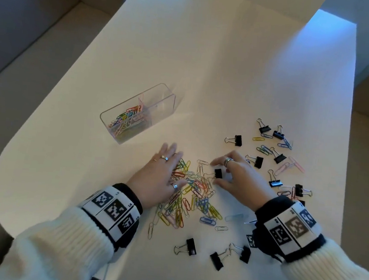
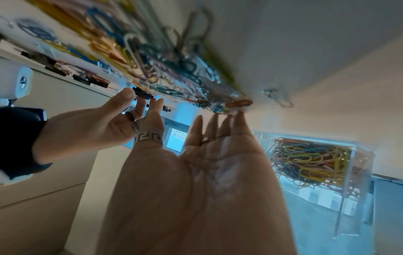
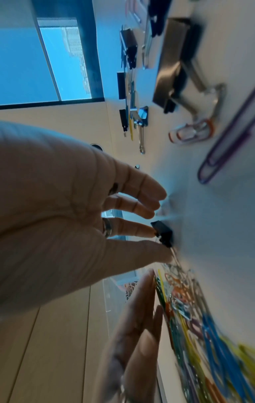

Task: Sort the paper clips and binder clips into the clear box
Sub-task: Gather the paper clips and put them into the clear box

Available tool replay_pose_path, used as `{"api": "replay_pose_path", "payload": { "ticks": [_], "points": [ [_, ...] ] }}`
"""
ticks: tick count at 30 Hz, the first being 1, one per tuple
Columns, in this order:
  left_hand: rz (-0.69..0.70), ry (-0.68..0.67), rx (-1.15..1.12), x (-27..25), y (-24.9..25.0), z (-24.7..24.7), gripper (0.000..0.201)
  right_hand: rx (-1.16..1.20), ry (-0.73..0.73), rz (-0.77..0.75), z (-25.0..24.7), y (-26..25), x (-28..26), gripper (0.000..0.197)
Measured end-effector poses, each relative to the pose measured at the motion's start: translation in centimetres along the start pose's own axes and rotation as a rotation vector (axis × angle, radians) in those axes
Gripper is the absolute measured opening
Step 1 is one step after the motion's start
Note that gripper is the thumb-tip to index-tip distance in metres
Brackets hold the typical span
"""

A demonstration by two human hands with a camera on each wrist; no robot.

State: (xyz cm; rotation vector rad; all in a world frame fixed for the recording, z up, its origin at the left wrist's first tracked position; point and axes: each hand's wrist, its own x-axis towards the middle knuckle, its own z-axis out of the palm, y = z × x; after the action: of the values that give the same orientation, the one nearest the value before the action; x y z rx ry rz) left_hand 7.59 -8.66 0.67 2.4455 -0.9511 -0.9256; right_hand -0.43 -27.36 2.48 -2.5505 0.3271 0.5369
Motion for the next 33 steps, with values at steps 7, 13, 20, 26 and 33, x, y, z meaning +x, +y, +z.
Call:
{"api": "replay_pose_path", "payload": {
  "ticks": [7, 13, 20, 26, 33],
  "points": [
    [0.091, -0.011, -0.002, 0.1, 0.5, 0.0, 0.065, -0.052, 0.028, 0.002, -0.2, 0.8, 0.2, 0.031],
    [0.013, 0.012, 0.050, -0.3, 0.3, 0.0, 0.068, -0.119, 0.192, 0.115, -1.6, 2.4, 0.2, 0.034],
    [0.124, 0.108, -0.134, -1.2, 0.9, 1.0, 0.060, 0.002, 0.013, 0.051, 1.1, -2.0, -1.1, 0.046],
    [0.145, 0.261, -0.292, -2.1, 0.6, 1.2, 0.052, 0.081, 0.005, 0.024, 2.0, -3.7, -0.8, 0.068],
    [0.085, 0.209, -0.419, -2.4, -0.3, 0.4, 0.054, -0.076, -0.085, -0.083, 3.9, -5.1, -0.7, 0.085]
  ]
}}
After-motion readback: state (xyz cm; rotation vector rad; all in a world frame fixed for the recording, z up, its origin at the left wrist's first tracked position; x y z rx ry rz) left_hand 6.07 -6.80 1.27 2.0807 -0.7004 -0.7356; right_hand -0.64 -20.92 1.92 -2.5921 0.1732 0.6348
